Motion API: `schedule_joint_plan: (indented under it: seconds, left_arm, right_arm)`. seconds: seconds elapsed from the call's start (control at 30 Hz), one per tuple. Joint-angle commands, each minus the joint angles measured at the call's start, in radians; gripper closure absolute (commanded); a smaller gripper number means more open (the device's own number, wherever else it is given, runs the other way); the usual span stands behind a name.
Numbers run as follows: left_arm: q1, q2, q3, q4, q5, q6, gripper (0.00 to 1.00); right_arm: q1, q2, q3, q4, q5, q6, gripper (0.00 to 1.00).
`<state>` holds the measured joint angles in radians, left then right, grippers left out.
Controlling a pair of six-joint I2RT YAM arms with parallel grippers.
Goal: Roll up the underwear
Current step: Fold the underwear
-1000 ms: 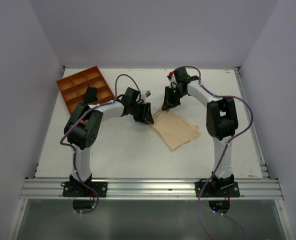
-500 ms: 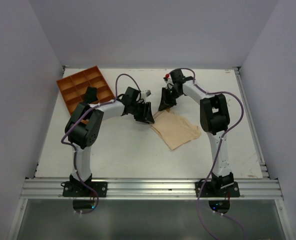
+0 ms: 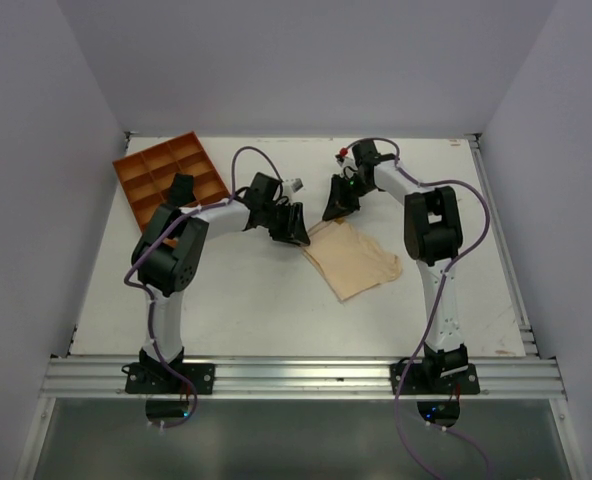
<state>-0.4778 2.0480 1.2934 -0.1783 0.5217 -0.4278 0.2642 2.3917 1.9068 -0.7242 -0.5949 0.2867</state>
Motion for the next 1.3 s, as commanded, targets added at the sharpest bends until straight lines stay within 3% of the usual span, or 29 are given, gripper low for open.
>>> schedule_joint_plan:
  seconds: [0.0, 0.17, 0.27, 0.5, 0.77, 1.0, 1.27]
  left_arm:
    - [0.013, 0.048, -0.006, -0.138, -0.135, 0.035, 0.53]
    - [0.013, -0.032, 0.037, -0.179, -0.149, 0.024, 0.48]
    - [0.013, -0.071, 0.046, -0.196, -0.163, 0.009, 0.46]
    - [0.015, -0.123, 0.014, -0.171, -0.181, -0.028, 0.43]
    - [0.013, -0.121, 0.024, -0.205, -0.192, 0.047, 0.43]
    - [0.013, -0.071, -0.025, -0.161, -0.201, 0.051, 0.46]
    - [0.015, -0.043, -0.051, -0.139, -0.192, 0.030, 0.67]
  right_arm:
    - [0.001, -0.060, 0.009, -0.072, 0.063, -0.066, 0.82]
    - [0.003, -0.190, 0.051, -0.162, 0.184, -0.037, 0.69]
    - [0.009, -0.305, -0.073, -0.164, 0.247, -0.030, 0.66]
    - [0.127, -0.489, -0.285, -0.156, 0.363, -0.003, 0.67]
    - [0.318, -0.597, -0.393, -0.156, 0.501, 0.106, 0.69]
    - [0.495, -0.698, -0.514, -0.104, 0.671, 0.232, 0.68]
    - [0.726, -0.631, -0.580, -0.050, 0.839, 0.282, 0.63]
